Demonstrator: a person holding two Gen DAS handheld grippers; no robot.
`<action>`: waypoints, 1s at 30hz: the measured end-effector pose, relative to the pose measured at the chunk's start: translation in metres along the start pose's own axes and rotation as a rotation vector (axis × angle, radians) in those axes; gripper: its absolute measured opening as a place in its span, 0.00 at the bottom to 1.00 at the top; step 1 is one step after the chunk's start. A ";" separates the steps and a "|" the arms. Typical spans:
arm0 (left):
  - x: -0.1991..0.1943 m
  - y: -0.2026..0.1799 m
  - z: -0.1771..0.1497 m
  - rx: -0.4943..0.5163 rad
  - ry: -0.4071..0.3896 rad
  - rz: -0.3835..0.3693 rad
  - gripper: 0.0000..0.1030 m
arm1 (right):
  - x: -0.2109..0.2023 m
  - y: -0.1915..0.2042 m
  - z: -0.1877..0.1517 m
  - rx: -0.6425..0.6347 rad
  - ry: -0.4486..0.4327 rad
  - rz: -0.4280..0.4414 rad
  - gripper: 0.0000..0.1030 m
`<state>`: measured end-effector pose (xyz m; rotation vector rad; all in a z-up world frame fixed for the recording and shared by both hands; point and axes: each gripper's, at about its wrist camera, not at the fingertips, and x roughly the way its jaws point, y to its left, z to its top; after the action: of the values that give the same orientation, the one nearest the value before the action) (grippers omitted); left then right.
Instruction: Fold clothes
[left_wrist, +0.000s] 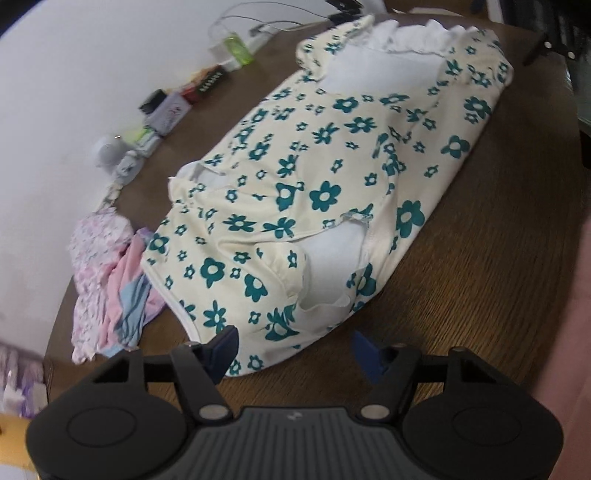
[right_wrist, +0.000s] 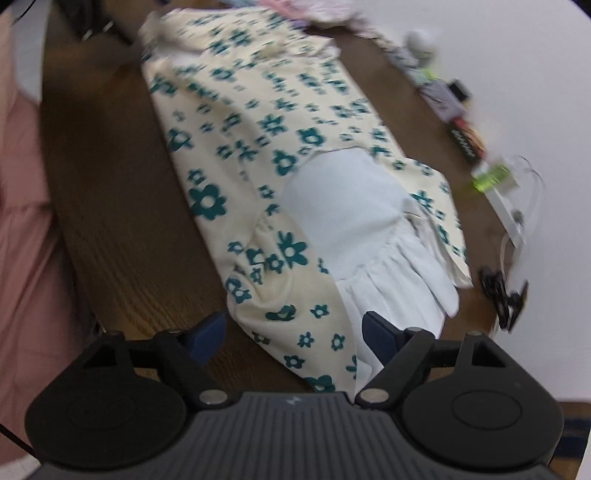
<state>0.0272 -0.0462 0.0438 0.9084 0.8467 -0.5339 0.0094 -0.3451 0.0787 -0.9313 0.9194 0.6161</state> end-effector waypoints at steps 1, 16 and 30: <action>0.003 -0.001 0.001 0.020 0.007 -0.011 0.66 | 0.003 0.002 0.001 -0.017 0.007 0.014 0.74; 0.026 -0.006 0.017 0.219 -0.008 -0.071 0.14 | 0.029 0.004 -0.006 -0.082 0.034 0.056 0.31; 0.014 -0.014 0.007 0.113 -0.077 0.021 0.05 | 0.019 0.000 -0.008 -0.040 0.014 0.021 0.09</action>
<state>0.0277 -0.0603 0.0284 0.9929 0.7427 -0.5999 0.0154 -0.3508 0.0597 -0.9640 0.9335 0.6482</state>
